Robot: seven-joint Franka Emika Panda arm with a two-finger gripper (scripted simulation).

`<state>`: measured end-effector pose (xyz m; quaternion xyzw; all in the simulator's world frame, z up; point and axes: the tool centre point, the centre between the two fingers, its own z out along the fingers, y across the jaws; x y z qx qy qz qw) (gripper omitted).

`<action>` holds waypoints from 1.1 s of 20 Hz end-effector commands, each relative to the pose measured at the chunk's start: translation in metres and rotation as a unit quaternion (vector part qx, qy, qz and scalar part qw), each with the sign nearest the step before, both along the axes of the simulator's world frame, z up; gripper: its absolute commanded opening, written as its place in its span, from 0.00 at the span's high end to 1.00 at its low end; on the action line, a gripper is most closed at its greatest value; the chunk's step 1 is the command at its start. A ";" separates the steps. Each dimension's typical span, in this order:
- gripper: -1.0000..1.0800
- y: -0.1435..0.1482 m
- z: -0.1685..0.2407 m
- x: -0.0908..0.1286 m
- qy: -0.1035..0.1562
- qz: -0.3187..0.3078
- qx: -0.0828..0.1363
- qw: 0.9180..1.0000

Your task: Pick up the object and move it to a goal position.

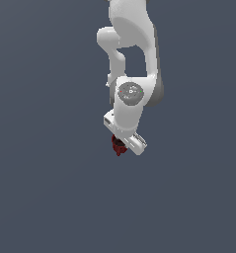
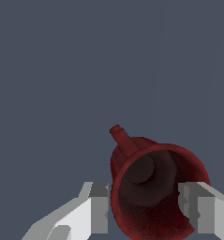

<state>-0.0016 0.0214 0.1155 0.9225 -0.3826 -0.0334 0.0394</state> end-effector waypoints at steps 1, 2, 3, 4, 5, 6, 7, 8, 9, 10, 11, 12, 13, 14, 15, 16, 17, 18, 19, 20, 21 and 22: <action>0.38 0.005 -0.003 0.000 0.001 -0.027 -0.005 1.000; 0.38 0.006 -0.004 0.000 0.002 -0.037 -0.006 0.999; 0.38 0.008 -0.005 0.000 0.002 -0.045 -0.008 0.999; 0.38 0.009 -0.006 0.000 0.003 -0.054 -0.009 0.999; 0.38 0.010 -0.007 -0.001 0.003 -0.061 -0.011 0.998; 0.38 0.012 -0.007 -0.001 0.003 -0.068 -0.012 0.998; 0.38 0.013 -0.008 -0.001 0.003 -0.075 -0.013 0.997; 0.38 0.014 -0.009 -0.001 0.004 -0.081 -0.014 0.997; 0.38 0.015 -0.009 -0.001 0.004 -0.086 -0.015 0.996; 0.38 0.016 -0.010 -0.001 0.004 -0.091 -0.016 0.996; 0.38 0.016 -0.010 -0.001 0.004 -0.095 -0.017 0.995; 0.38 0.017 -0.011 -0.001 0.004 -0.099 -0.018 0.995; 0.38 0.018 -0.011 -0.001 0.004 -0.102 -0.018 0.995; 0.38 0.018 -0.011 -0.001 0.004 -0.105 -0.019 0.994; 0.38 0.018 -0.012 -0.001 0.004 -0.107 -0.019 0.994; 0.38 0.019 -0.012 -0.001 0.004 -0.108 -0.019 0.994; 0.38 0.019 -0.012 -0.001 0.004 -0.109 -0.020 0.994; 0.38 0.019 -0.012 -0.001 0.004 -0.109 -0.020 0.994; 0.38 0.019 -0.012 -0.001 0.004 -0.107 -0.019 0.994; 0.38 0.019 -0.012 -0.001 0.004 -0.107 -0.019 0.994; 0.38 0.019 -0.013 -0.001 0.004 -0.107 -0.019 0.994; 0.38 0.018 -0.016 -0.002 0.004 -0.107 -0.019 0.994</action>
